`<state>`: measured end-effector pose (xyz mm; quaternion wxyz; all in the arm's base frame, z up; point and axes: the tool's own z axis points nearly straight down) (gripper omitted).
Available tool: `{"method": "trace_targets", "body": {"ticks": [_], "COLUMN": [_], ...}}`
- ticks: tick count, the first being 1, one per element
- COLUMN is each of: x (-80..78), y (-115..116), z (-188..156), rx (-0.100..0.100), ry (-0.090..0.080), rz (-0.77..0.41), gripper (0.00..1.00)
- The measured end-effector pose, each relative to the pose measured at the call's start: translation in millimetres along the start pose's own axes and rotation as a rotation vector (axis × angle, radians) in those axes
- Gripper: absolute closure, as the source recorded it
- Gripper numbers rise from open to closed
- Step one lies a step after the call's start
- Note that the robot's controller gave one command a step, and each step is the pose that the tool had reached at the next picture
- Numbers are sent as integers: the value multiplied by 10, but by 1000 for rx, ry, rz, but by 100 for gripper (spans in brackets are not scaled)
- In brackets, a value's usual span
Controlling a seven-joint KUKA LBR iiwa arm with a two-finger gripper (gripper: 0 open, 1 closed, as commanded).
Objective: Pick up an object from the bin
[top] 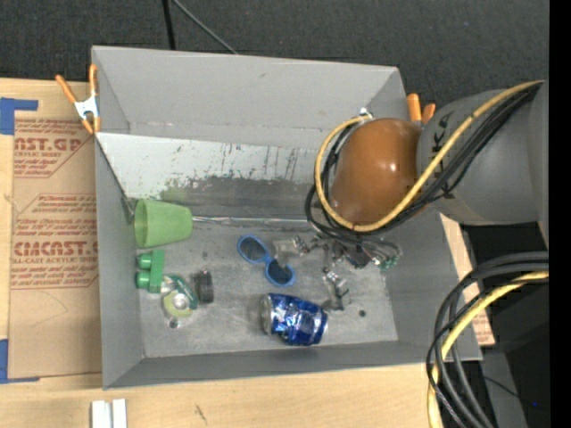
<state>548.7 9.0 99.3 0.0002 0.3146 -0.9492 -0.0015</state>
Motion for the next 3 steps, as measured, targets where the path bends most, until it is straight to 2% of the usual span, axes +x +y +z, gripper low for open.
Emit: {"method": "trace_targets", "body": {"ticks": [1, 2, 3], "x": [398, 399, 374], "y": [560, 544, -28], "z": [292, 287, -1273], "rx": [7, 7, 10], "ry": [-10, -7, -7], "rz": [-62, -57, -35], "gripper": [0, 100, 100]}}
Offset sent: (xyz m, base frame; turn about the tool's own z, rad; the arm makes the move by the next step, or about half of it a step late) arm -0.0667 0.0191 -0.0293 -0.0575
